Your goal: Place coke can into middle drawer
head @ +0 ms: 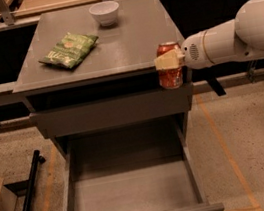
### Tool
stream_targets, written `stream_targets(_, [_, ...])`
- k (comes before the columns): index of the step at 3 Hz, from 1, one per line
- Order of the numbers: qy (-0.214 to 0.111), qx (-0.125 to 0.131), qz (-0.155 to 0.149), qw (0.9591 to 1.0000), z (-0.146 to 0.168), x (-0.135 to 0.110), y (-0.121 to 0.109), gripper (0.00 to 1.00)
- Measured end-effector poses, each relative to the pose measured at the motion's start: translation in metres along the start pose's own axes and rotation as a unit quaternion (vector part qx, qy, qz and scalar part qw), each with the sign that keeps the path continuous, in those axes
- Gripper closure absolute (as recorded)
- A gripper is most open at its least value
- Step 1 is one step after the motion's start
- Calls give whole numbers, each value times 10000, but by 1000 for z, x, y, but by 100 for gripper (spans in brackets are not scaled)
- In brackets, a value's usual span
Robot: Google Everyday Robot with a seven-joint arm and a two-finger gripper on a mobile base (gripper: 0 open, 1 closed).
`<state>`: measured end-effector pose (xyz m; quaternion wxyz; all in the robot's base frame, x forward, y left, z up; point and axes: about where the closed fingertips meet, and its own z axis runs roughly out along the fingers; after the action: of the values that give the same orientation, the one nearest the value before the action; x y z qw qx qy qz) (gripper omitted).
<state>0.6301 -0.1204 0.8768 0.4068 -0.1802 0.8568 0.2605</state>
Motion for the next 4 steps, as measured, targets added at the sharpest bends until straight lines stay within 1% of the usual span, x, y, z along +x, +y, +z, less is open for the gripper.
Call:
stream_targets(1, [-16, -54, -43, 10000, 1, -3, 1, 100])
stream_targets(2, [57, -437, -287, 9986, 21, 2, 7, 100])
stream_targets(3, [248, -1320, -714, 9884, 53, 27, 28, 100])
stream_targets(4, [449, -2223, -1223, 9662, 80, 63, 50, 100])
